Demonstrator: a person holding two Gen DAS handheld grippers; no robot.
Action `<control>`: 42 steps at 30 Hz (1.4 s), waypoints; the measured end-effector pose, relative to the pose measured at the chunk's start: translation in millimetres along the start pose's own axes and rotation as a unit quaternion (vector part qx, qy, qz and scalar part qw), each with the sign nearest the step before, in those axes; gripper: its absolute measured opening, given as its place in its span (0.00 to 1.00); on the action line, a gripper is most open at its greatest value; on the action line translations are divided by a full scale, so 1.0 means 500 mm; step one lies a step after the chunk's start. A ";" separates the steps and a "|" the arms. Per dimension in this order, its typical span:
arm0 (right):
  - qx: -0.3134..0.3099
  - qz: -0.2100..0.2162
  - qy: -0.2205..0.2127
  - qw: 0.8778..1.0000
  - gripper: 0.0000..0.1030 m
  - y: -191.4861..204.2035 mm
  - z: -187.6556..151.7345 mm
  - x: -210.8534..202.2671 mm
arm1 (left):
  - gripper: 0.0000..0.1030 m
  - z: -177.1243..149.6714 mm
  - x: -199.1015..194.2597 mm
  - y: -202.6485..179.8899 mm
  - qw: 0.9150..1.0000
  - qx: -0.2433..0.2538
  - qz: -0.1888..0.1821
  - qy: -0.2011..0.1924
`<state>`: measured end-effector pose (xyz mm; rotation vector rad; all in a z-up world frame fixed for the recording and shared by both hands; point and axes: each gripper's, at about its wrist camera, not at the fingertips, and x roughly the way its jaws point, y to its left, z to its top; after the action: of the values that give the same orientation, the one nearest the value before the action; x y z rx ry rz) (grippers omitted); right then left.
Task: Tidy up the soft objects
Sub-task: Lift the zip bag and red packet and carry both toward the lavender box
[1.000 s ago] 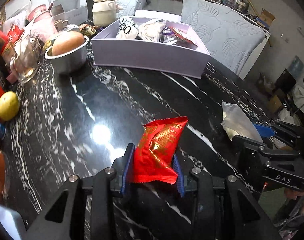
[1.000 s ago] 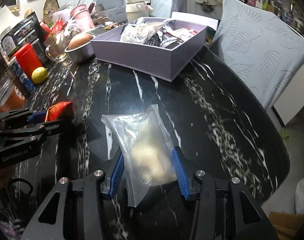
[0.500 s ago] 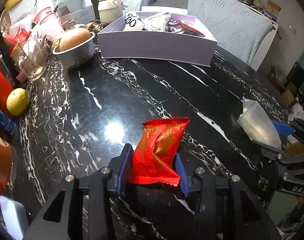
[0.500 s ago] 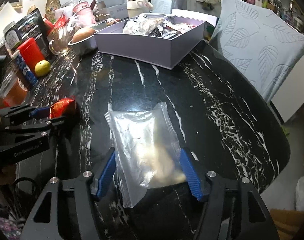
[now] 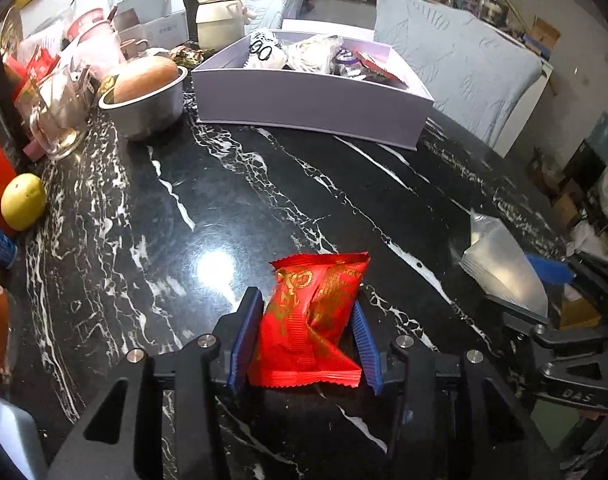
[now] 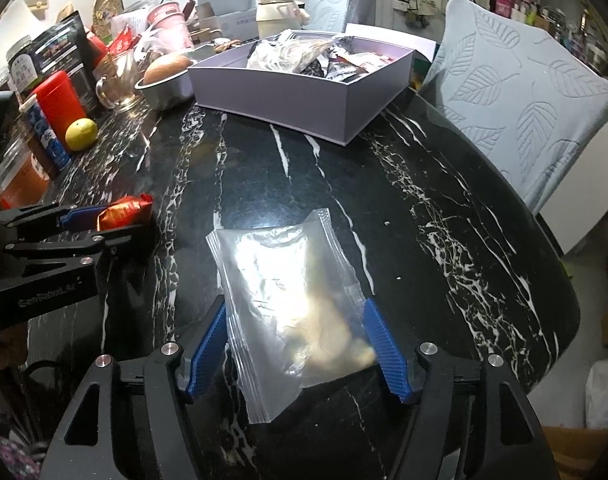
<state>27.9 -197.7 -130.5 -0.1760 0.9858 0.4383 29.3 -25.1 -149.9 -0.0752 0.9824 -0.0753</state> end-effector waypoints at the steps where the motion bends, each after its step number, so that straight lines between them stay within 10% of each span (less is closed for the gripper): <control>1: -0.001 -0.004 -0.002 1.000 0.57 0.000 0.000 0.000 | 0.41 0.000 0.000 0.000 1.000 0.000 0.000 -0.001; 14: 0.017 0.016 -0.034 0.999 0.32 -0.012 0.006 -0.029 | 0.34 -0.011 -0.029 -0.012 1.000 -0.011 -0.017 -0.011; 42: 0.041 0.090 -0.088 0.991 0.29 0.021 -0.022 -0.131 | 0.34 -0.026 -0.176 -0.007 0.995 -0.026 -0.011 -0.094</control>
<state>-16.2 -210.2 -81.5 0.0267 0.8471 0.5662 -30.2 -20.3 -83.9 -0.1381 0.7950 -0.0607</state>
